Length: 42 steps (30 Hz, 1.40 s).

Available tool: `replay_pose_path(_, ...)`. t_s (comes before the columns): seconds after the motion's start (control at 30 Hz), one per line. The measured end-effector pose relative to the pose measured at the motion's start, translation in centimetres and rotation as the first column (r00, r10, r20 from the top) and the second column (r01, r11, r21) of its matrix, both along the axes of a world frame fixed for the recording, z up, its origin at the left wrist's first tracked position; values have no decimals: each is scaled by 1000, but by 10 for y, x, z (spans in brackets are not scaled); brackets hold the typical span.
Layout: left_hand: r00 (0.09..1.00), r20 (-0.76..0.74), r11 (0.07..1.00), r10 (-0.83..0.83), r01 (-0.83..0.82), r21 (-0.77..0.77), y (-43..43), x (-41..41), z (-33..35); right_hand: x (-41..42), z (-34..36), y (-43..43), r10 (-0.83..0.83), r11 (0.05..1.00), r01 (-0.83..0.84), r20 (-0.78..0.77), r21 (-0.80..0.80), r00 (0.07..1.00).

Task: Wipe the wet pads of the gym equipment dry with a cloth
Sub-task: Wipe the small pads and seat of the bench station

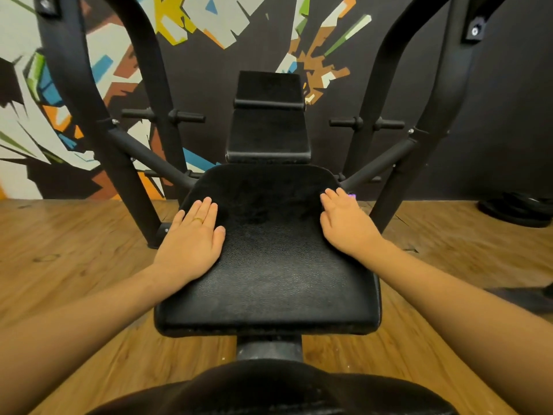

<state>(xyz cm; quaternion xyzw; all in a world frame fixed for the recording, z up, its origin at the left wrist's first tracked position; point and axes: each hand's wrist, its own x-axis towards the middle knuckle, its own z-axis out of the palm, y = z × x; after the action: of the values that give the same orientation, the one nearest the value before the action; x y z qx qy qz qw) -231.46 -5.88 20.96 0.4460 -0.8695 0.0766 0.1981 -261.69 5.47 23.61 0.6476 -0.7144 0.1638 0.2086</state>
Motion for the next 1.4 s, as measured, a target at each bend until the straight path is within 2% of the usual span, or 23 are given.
replay_pose_path(0.2, 1000, -9, 1000, 4, -4, -13, -3, 1, -3, -1, -27, 54, 88, 989, -94, 57, 116, 994)
replay_pose_path(0.3, 1000, -12, 1000, 5, -5, -4, -1, 0, 0, -1, -22, 44, 92, 992, -92, 6, 81, 996)
replay_pose_path(0.47, 1000, -5, 1000, -2, 2, -23, -1, 1, -1, 0, 5, 9, 66, 989, -66, 8, 130, 998)
replay_pose_path(0.63, 1000, -1, 1000, -12, 12, -17, 0, 1, 0, 18, -16, 28, -46, 998, 49, -81, 30, 996)
replay_pose_path(0.87, 1000, 2, 1000, -10, 10, -18, 4, 1, 2, 26, -48, 92, 36, 993, -23, -111, 112, 993)
replay_pose_path(0.97, 1000, -8, 1000, -12, 12, -20, 8, 1, 3, 14, -42, 86, 66, 989, -51, -105, 141, 992)
replay_pose_path(1.1, 1000, -15, 1000, -12, 12, -3, 9, 1, 5, 2, -26, 52, 3, 994, 2, -45, 105, 999)
replay_pose_path(1.24, 1000, -4, 1000, -11, 11, -6, 7, 1, 5, 19, -39, 64, -40, 999, 41, -42, 22, 998)
replay_pose_path(1.4, 1000, 3, 1000, -2, 2, -21, 5, 0, 1, 26, -57, 95, 47, 999, -47, 0, 3, 999)
